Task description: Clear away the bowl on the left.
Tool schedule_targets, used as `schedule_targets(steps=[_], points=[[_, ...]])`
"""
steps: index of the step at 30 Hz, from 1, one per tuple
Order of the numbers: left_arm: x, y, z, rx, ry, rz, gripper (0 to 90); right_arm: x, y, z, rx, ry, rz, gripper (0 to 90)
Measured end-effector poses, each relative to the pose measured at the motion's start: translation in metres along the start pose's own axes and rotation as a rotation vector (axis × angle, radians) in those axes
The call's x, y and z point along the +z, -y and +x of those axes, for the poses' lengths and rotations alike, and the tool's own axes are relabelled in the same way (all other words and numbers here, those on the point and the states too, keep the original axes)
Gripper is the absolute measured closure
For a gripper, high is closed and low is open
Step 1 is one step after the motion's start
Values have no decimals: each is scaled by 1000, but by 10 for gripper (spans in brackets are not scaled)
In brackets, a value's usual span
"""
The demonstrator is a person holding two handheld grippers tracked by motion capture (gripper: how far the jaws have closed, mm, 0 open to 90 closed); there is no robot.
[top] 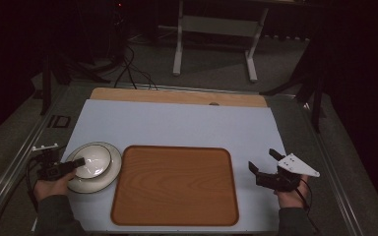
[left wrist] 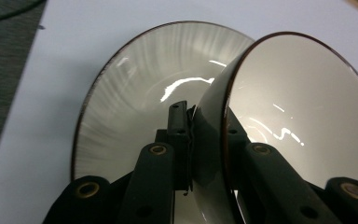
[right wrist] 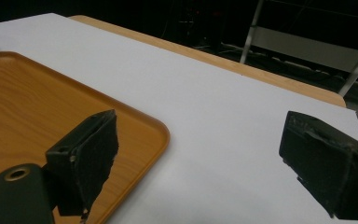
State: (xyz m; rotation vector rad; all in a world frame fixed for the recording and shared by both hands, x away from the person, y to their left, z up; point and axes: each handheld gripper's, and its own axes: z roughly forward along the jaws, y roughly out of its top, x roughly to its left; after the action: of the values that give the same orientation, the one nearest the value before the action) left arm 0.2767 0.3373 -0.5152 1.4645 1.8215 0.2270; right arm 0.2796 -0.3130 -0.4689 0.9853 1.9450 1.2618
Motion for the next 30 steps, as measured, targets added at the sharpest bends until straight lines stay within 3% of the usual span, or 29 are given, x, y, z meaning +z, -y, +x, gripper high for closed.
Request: schedule_targets(steps=[3, 12, 19, 30], points=[[0, 0, 2, -13, 20, 0, 809, 0, 0, 0, 1, 1, -1, 113], [0, 1, 0, -12, 20, -8, 811, -1, 0, -1, 7, 3, -5, 113], [-4, 1, 0, -22, 34, -44, 810, -1, 0, -1, 6, 3, -7, 112], [-14, -1, -9, 11, 52, -115, 810, -3, 0, -3, 12, 7, -11, 113]])
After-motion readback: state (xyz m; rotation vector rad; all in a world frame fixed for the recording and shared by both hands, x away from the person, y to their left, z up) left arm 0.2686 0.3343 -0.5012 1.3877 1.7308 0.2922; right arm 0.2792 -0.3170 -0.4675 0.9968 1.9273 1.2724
